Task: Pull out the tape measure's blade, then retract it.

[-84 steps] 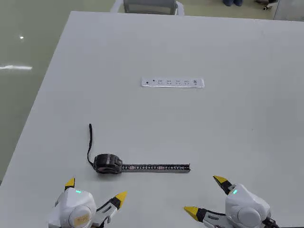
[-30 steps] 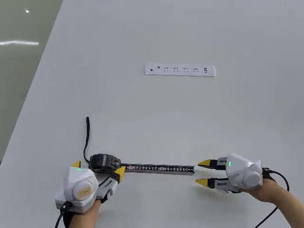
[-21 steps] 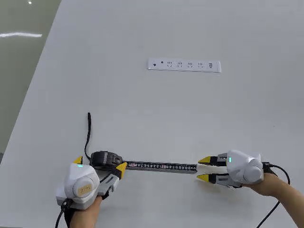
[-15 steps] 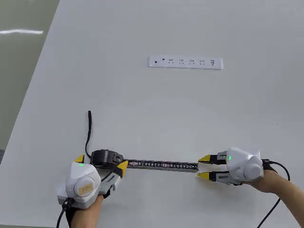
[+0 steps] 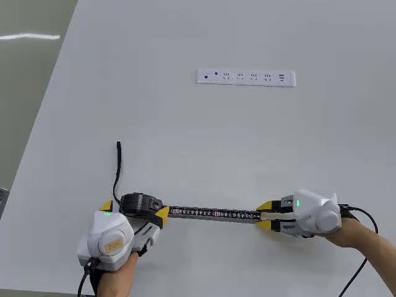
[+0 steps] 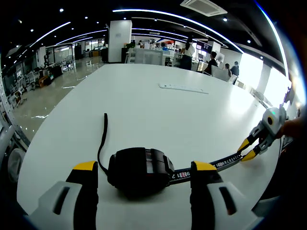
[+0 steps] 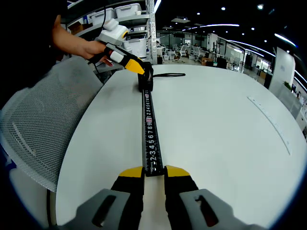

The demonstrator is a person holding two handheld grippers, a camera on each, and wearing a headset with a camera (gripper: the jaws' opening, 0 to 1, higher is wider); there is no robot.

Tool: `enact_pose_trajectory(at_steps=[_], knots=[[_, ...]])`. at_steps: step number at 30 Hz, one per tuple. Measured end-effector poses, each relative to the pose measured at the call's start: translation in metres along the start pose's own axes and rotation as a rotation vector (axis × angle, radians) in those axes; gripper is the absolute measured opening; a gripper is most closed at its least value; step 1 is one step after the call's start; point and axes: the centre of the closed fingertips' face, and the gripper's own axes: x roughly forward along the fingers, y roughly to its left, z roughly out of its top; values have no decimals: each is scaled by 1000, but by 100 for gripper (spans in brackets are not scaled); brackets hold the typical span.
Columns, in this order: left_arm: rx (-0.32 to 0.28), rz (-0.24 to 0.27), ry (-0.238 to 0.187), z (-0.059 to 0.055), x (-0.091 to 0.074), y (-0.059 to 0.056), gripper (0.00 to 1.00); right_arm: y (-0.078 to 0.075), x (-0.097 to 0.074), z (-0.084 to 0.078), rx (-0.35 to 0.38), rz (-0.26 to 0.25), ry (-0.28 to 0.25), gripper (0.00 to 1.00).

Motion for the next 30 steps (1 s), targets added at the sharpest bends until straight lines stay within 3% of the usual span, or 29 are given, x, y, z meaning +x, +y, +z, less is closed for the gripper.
enact_pose_trajectory(at_steps=[10, 19, 24, 30], knots=[[-26, 18, -4, 0, 4, -1, 74, 1, 1, -3, 3, -1, 5, 14], [-138, 52, 14, -12, 11, 9, 67, 5, 0, 0, -13, -4, 19, 13], [-150, 70, 15, -14, 12, 13, 63, 4, 1, -1, -14, -6, 21, 13], [-134, 71, 34, -19, 16, 9, 64, 5, 0, 0, -15, -11, 18, 13]])
